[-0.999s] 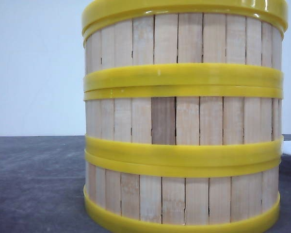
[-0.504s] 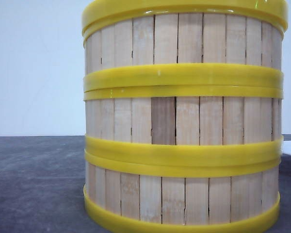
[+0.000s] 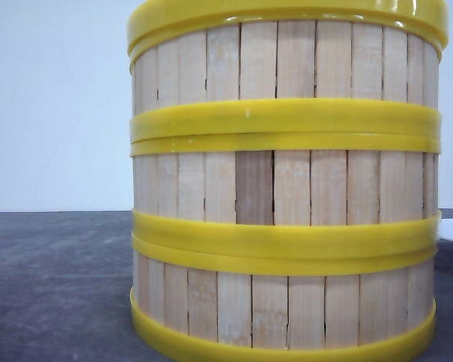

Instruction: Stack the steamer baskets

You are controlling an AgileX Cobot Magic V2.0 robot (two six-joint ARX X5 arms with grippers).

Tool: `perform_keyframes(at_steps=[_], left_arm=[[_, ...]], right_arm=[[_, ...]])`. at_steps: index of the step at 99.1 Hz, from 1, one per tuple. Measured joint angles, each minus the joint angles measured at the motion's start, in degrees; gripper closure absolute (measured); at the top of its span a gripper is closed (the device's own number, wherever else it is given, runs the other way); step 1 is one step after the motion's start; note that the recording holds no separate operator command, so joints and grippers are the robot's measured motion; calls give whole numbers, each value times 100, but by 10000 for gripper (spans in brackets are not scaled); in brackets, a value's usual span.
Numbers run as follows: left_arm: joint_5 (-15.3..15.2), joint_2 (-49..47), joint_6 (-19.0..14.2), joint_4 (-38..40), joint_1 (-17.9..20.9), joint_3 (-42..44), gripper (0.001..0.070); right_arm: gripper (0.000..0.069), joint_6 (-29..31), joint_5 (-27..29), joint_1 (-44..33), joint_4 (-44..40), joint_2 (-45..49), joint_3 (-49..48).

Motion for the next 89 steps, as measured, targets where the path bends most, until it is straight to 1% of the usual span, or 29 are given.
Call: perform_keyframes(at_steps=[5,41,89], left_arm=[[0,0,0,0,0,0,682],[0,0,0,-2,0,0,682],[0,0,0,0,0,0,682]], right_arm=[[685,-9,-105,-15,72,-2,-37],[686,-413,-125,-15,0,0,-70],[686,-450,-122,-15,4,0,-70]])
